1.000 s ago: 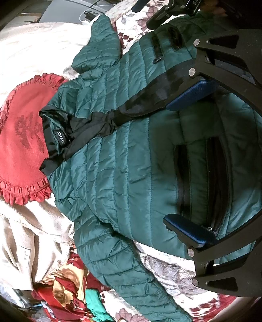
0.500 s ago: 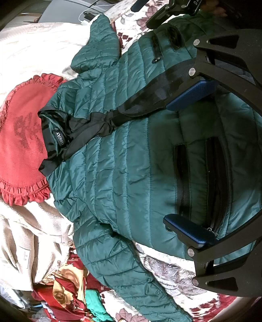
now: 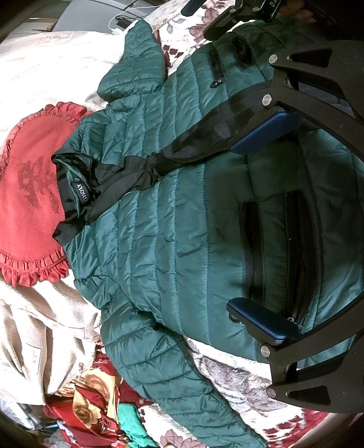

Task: Fold large clothes

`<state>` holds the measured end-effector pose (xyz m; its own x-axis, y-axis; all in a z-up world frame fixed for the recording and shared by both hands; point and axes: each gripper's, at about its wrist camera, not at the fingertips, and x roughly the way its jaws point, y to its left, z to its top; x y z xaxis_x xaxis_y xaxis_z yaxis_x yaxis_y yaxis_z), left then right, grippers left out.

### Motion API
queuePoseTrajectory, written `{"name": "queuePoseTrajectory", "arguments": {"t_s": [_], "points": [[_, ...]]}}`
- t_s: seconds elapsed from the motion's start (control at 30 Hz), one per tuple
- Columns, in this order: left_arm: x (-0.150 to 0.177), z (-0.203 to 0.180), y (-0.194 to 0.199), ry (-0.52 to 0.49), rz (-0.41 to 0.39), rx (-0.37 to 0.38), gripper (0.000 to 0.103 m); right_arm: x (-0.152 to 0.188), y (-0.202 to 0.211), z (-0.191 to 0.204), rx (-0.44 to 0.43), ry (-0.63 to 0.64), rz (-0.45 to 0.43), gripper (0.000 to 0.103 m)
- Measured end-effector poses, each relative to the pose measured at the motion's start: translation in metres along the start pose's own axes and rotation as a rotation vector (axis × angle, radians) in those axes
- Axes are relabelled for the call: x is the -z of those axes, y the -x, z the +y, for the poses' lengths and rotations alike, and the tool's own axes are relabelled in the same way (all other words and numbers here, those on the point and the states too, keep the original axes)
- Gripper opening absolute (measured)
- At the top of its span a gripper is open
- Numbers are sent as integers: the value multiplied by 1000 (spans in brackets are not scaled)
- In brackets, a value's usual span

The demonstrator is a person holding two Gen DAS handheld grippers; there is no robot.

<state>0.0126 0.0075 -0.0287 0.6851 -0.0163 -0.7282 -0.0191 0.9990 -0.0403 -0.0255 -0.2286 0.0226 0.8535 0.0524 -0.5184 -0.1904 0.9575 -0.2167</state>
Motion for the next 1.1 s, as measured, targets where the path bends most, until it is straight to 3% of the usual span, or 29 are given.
{"name": "queuePoseTrajectory", "arguments": {"t_s": [1.1], "points": [[3, -1, -4, -1, 5, 3, 103, 1, -2, 2, 5, 18, 4, 103]]}}
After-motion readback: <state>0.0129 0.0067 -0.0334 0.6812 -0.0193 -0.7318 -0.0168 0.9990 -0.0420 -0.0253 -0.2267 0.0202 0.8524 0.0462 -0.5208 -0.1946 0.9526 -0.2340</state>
